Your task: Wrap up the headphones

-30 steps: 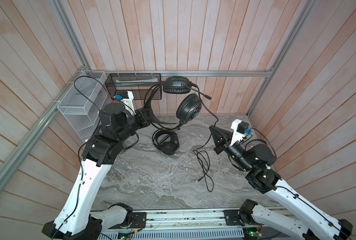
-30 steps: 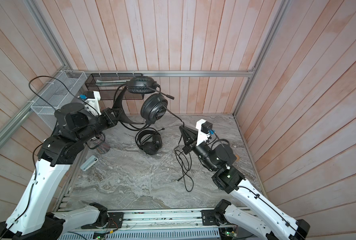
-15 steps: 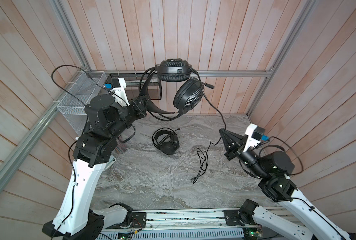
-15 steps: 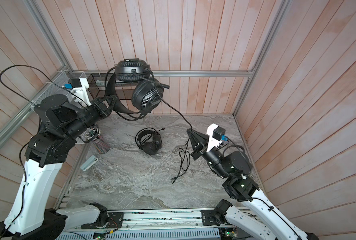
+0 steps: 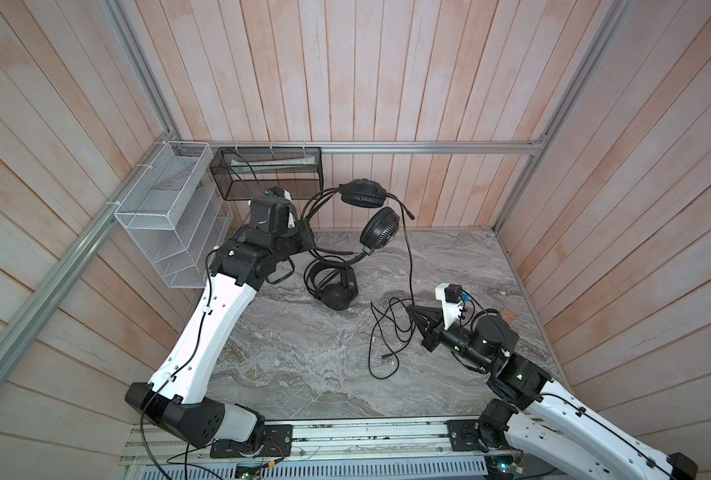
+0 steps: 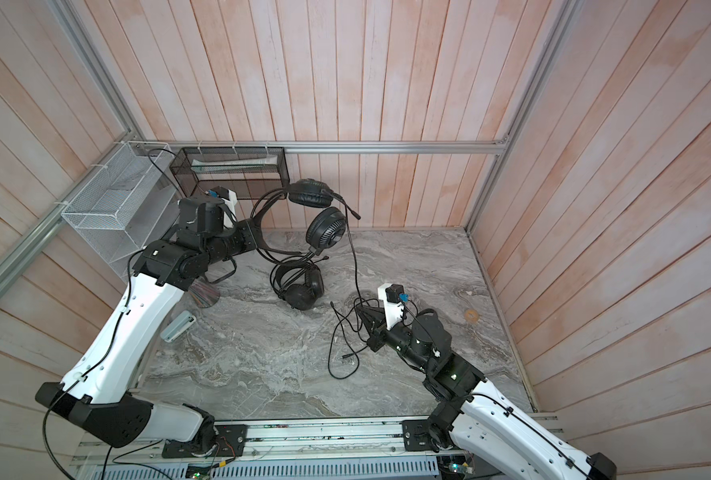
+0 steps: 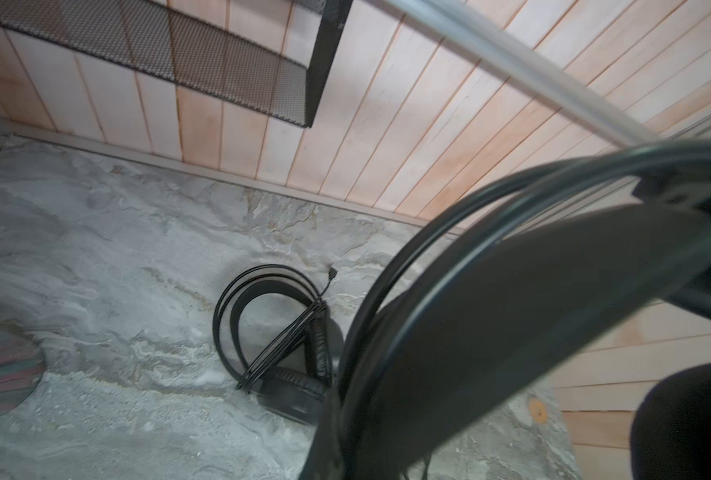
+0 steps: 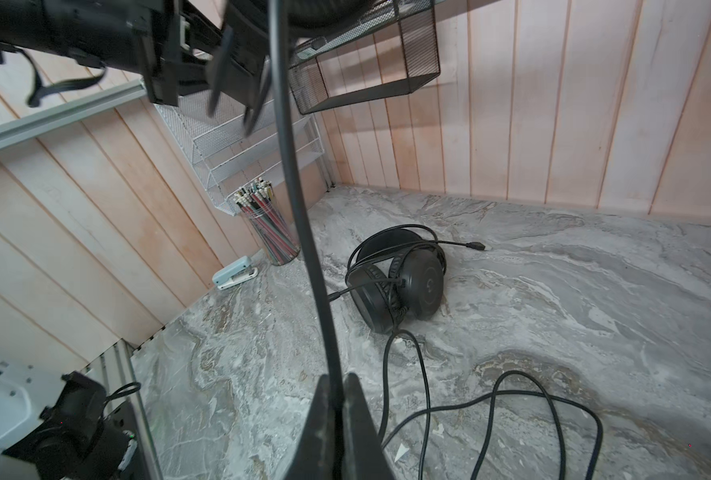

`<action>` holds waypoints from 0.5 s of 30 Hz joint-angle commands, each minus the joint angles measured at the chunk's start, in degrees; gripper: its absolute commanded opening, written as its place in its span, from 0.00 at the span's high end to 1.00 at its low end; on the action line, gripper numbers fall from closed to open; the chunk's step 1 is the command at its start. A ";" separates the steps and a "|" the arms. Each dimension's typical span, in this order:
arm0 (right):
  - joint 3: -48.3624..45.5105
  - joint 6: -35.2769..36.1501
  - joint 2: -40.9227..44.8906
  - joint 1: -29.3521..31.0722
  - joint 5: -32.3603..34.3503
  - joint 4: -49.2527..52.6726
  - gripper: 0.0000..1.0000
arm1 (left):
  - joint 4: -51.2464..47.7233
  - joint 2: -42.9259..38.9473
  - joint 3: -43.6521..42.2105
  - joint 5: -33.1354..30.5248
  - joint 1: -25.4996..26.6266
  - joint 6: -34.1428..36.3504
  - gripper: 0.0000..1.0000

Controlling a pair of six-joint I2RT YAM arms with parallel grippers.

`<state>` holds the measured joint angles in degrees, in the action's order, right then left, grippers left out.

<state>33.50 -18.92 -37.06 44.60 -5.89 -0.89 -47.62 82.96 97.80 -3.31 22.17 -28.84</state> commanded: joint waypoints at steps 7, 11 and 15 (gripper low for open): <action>16.40 5.21 0.40 0.36 -3.37 23.69 1.00 | 7.37 2.80 -8.52 -14.15 5.83 5.29 1.00; 28.06 12.11 -3.73 0.40 1.88 35.21 1.00 | 9.54 3.01 -11.75 -24.48 12.73 12.49 1.00; 38.59 17.47 -10.24 0.38 8.77 44.94 1.00 | 15.07 0.16 -18.28 -33.10 17.74 20.40 1.00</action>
<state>67.70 -7.42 -44.07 44.60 -2.85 32.71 -40.01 86.48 82.28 -27.00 38.37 -15.07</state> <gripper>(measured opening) 0.073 0.076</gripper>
